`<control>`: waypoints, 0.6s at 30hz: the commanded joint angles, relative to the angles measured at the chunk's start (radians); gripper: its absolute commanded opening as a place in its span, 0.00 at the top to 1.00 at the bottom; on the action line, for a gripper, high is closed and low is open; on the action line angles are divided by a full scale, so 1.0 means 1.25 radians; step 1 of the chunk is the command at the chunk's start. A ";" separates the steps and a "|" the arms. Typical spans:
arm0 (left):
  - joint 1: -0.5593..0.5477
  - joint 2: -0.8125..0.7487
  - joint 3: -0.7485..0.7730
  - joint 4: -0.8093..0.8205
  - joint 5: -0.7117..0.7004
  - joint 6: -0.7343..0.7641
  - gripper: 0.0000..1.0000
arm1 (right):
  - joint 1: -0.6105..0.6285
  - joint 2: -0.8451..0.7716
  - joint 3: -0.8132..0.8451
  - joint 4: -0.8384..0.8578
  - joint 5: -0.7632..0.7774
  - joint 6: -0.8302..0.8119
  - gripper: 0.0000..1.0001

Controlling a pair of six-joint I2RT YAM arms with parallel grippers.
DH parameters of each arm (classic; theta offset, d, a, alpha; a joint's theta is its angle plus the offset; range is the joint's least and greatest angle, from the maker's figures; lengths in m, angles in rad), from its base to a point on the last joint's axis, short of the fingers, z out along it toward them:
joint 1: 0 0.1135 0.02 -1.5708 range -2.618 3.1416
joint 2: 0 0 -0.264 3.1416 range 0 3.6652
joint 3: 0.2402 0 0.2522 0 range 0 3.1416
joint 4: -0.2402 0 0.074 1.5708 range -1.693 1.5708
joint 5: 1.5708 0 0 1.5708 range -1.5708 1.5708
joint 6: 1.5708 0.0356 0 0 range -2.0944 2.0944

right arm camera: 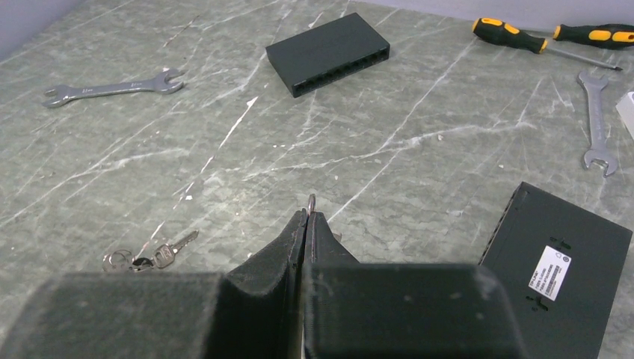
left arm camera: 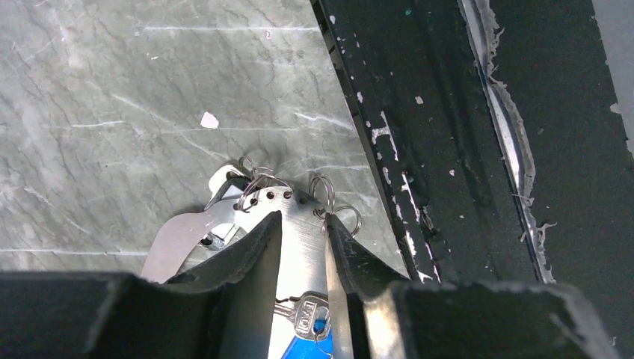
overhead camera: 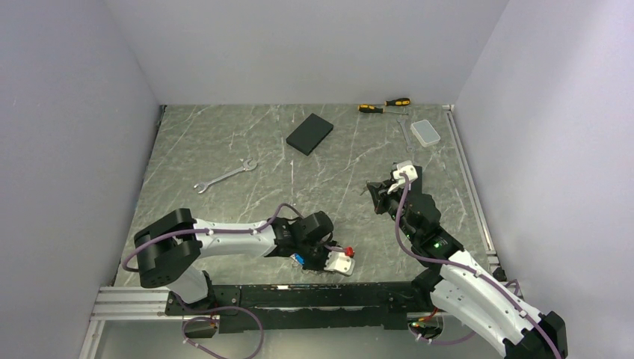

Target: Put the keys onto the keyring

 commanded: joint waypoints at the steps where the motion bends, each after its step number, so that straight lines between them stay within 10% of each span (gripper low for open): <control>1: -0.006 -0.024 -0.008 0.063 -0.006 -0.078 0.68 | -0.003 -0.011 0.002 0.015 -0.009 0.012 1.00; 18: -0.011 -0.017 -0.026 0.058 -0.014 -0.126 0.65 | -0.003 -0.010 0.004 0.015 -0.017 0.014 1.00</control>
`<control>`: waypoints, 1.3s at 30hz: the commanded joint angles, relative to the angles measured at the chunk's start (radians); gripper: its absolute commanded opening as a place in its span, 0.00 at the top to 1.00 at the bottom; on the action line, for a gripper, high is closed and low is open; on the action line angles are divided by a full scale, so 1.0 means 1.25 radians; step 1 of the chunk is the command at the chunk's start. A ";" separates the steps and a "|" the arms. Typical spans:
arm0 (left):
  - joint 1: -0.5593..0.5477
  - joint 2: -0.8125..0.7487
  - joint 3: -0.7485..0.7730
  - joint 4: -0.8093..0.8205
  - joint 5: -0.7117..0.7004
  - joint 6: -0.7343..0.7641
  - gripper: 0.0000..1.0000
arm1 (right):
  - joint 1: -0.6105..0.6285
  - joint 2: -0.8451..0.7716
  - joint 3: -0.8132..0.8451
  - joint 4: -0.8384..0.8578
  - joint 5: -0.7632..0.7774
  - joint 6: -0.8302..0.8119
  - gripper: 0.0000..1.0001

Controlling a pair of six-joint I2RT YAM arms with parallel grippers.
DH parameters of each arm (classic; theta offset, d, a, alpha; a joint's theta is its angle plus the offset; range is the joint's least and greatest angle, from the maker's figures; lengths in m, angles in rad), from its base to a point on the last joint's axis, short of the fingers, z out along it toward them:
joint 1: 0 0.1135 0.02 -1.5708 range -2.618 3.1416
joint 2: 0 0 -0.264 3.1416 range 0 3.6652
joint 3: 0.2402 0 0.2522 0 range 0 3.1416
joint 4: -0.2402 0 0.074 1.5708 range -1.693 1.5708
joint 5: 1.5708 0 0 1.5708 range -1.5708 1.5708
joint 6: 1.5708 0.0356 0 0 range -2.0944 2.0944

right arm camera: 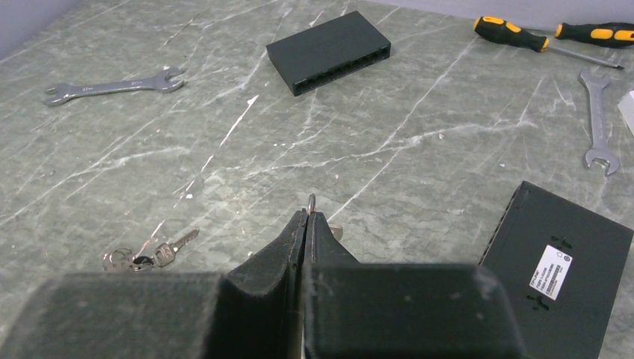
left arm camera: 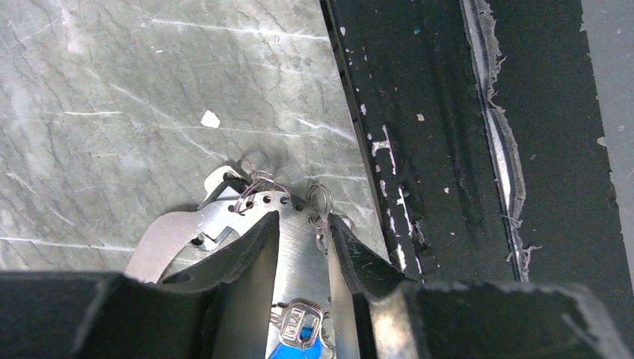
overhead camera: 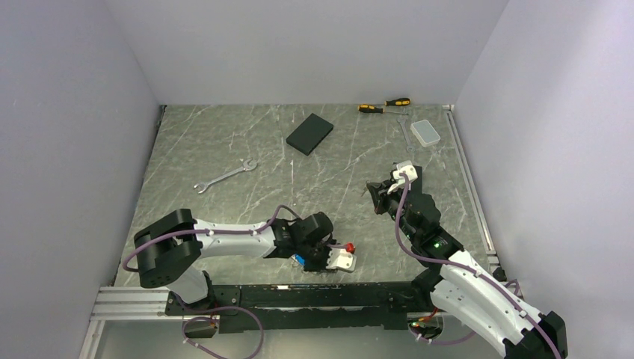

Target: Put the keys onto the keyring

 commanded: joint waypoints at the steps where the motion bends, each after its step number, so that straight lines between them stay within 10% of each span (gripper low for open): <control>1: -0.008 -0.013 -0.014 0.020 -0.005 -0.030 0.65 | -0.002 -0.010 0.004 0.020 -0.015 0.013 1.00; 39: -0.046 0.032 -0.002 0.043 -0.077 0.029 1.00 | -0.002 -0.002 0.006 0.013 -0.012 0.012 1.00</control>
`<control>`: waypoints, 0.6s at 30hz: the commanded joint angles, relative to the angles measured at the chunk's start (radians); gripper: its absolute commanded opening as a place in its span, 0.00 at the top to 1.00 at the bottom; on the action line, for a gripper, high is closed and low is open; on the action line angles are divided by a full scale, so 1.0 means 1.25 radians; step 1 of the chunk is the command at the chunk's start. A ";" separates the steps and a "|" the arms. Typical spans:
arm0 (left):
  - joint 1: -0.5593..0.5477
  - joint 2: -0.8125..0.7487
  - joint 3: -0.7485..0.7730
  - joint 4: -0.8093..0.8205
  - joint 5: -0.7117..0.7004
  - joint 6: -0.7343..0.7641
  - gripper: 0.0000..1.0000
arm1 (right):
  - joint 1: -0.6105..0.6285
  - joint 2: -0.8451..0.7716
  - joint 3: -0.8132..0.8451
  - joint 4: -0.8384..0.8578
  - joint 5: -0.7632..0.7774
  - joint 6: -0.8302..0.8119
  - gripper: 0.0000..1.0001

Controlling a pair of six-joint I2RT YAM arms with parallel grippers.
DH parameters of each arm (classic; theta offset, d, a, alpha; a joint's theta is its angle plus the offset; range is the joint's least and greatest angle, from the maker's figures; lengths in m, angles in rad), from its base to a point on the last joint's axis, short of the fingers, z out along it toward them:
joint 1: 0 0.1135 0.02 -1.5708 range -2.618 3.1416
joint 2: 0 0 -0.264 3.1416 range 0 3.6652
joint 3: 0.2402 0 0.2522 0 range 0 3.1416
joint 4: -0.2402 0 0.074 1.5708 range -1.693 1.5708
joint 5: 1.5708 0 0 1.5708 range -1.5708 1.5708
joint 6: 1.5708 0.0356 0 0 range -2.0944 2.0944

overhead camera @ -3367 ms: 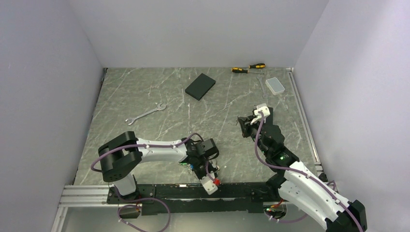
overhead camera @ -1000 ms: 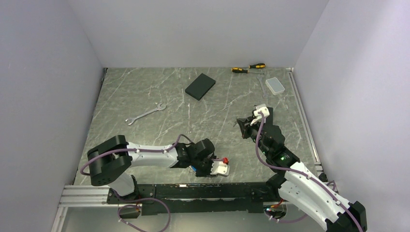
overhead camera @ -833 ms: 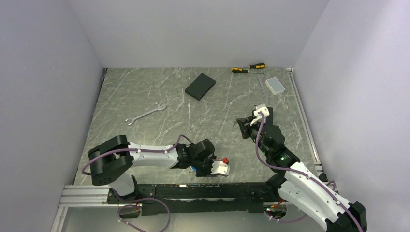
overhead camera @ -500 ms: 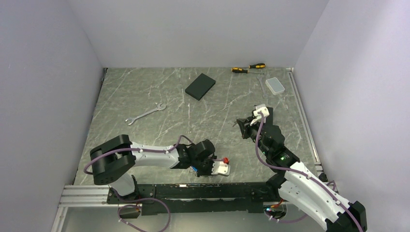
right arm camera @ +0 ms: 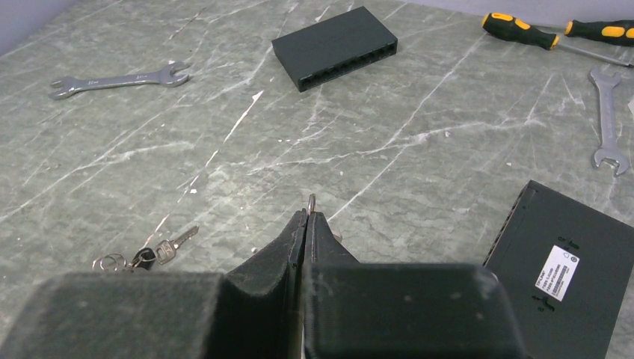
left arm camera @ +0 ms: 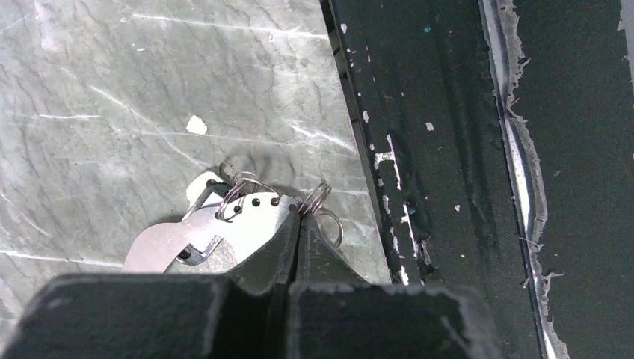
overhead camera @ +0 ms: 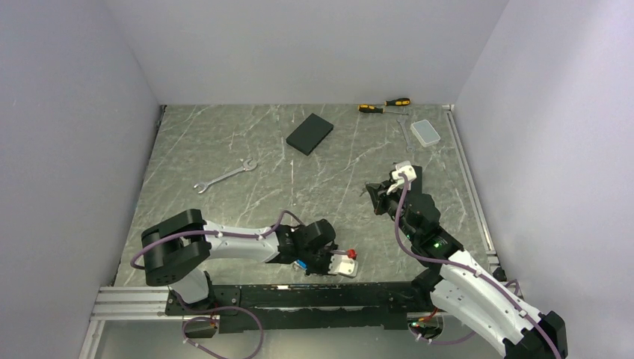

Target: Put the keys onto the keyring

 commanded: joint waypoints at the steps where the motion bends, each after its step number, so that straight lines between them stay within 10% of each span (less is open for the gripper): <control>1: -0.024 -0.003 0.031 -0.033 -0.048 0.062 1.00 | -0.002 -0.003 0.006 0.017 0.001 0.012 1.00; 18: -0.048 -0.043 0.043 -0.113 -0.193 0.305 1.00 | -0.002 0.000 0.002 0.023 -0.002 0.012 1.00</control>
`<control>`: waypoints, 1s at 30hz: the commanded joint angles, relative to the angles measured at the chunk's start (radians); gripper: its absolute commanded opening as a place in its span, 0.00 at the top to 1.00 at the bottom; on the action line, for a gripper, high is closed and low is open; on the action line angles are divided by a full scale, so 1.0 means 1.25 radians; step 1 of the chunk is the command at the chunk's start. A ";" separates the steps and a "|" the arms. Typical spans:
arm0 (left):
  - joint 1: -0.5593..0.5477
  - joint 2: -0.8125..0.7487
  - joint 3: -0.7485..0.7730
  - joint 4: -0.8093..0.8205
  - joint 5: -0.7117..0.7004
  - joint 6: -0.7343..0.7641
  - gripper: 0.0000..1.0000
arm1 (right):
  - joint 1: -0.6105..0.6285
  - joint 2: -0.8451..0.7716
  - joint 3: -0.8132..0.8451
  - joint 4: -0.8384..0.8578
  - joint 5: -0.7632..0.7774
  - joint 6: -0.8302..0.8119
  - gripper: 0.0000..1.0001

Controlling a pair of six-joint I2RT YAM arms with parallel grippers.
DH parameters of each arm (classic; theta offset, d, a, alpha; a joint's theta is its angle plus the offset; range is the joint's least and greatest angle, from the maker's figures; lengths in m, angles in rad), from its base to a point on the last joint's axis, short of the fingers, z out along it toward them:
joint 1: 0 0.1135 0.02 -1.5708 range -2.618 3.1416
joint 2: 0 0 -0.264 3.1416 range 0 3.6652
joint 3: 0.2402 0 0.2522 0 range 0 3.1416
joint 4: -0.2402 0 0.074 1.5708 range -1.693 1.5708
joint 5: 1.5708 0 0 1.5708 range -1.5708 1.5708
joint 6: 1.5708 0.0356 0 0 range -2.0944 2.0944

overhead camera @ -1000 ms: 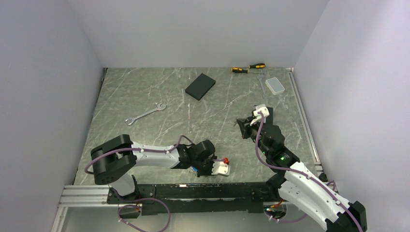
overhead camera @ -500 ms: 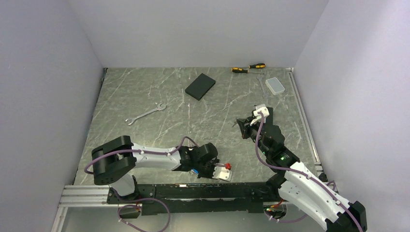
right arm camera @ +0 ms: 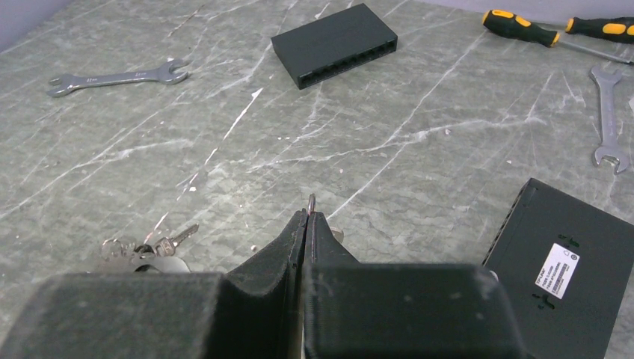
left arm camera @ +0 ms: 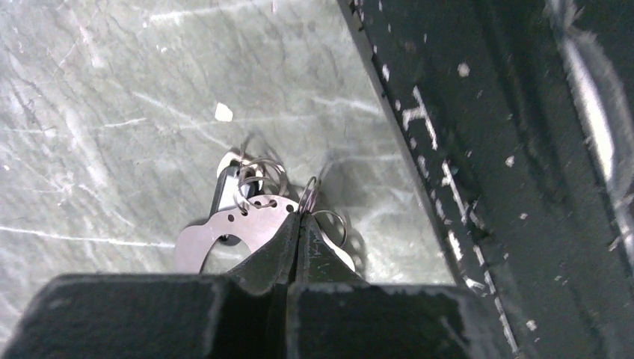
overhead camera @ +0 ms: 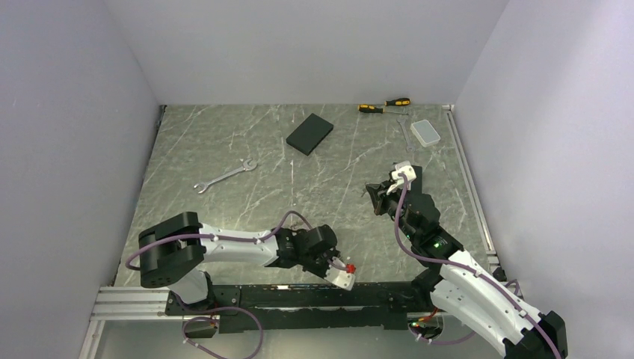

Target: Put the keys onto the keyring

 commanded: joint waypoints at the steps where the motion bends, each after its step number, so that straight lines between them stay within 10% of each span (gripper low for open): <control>1: -0.004 -0.016 0.048 -0.102 -0.092 0.138 1.00 | -0.003 0.002 0.002 0.029 -0.002 0.011 1.00; 19: -0.004 0.068 0.167 -0.287 -0.226 0.260 0.96 | -0.003 0.007 0.007 0.026 -0.005 0.009 1.00; 30: 0.012 0.055 0.132 -0.206 -0.184 0.215 0.67 | -0.003 0.006 0.009 0.022 -0.009 0.012 1.00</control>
